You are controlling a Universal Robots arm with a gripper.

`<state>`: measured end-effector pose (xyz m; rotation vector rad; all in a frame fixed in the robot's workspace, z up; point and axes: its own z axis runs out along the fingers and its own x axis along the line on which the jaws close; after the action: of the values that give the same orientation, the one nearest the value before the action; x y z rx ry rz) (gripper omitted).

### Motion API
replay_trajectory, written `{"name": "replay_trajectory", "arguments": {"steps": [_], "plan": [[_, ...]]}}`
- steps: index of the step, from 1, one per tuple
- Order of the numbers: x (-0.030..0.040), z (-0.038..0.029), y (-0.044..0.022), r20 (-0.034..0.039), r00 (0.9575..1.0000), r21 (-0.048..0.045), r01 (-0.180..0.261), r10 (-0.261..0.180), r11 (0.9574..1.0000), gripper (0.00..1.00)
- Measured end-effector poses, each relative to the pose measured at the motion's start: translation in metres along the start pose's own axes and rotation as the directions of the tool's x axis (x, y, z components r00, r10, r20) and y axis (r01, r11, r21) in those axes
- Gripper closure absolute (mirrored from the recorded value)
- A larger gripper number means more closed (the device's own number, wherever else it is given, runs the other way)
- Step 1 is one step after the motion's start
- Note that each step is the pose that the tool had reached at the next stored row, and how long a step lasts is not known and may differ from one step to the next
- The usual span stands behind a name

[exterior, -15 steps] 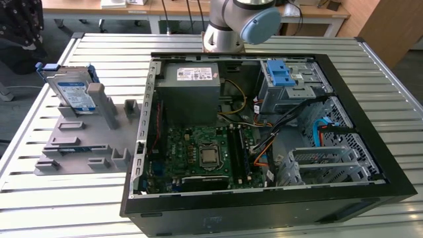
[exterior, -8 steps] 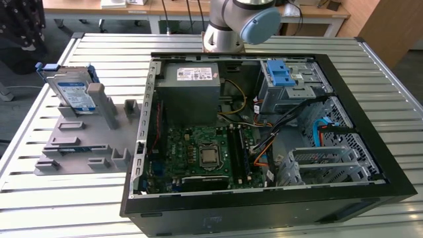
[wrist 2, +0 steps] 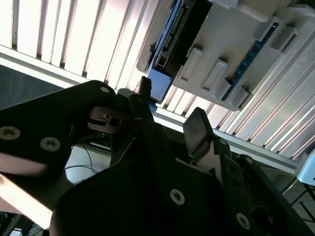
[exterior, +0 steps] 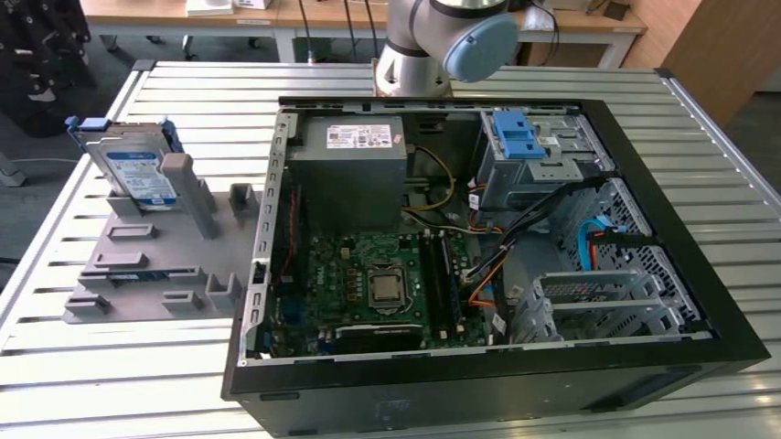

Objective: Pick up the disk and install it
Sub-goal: 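Pick up the disk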

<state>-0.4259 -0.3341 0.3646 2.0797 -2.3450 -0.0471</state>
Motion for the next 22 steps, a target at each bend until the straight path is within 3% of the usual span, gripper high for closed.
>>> {"name": "replay_trajectory", "arguments": {"steps": [3, 22], "plan": [[0.0, 0.0003, -0.0001, -0.0002, 1.0, 0.0001, 0.0, 0.0, 1.0, 0.35], [0.0002, 0.0112, -0.0003, -0.0032, 1.0, 0.0004, 0.0, 0.0, 1.0, 0.35]]}}
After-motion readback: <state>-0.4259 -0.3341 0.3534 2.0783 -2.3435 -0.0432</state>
